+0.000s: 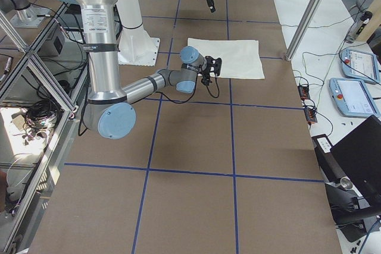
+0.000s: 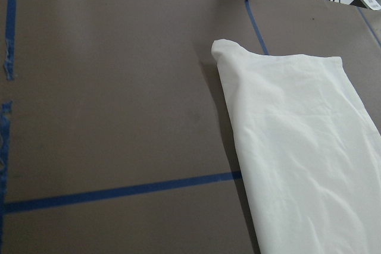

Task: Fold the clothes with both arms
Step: 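Move both grippers toward the shirt's near corners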

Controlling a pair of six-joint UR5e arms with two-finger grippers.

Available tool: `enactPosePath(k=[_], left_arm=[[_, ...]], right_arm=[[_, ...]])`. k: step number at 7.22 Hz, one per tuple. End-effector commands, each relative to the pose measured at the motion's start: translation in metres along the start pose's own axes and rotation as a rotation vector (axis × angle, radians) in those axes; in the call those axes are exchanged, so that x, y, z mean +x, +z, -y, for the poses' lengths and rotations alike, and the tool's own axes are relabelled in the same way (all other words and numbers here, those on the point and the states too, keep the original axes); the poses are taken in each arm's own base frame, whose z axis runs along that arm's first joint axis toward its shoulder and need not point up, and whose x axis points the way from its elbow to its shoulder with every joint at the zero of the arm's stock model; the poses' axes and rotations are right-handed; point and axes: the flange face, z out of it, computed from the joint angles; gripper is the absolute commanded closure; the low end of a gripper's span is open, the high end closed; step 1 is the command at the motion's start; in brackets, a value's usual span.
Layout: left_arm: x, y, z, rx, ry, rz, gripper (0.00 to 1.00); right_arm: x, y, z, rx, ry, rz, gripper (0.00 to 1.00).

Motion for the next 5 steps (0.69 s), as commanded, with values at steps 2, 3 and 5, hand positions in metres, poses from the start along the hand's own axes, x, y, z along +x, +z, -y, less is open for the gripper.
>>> enactPosePath(k=[2, 3, 5], left_arm=[[0.036, 0.036, -0.090, -0.024, -0.351, 0.018, 0.03], [0.062, 0.052, -0.117, -0.009, -0.388, 0.019, 0.11], [0.092, 0.093, -0.148, -0.049, -0.432, 0.047, 0.20]], right_arm=[[-0.030, 0.018, -0.038, 0.107, 0.192, -0.041, 0.00], [-0.040, 0.023, -0.041, 0.124, 0.197, -0.060, 0.00], [-0.045, 0.023, -0.047, 0.122, 0.193, -0.050, 0.00]])
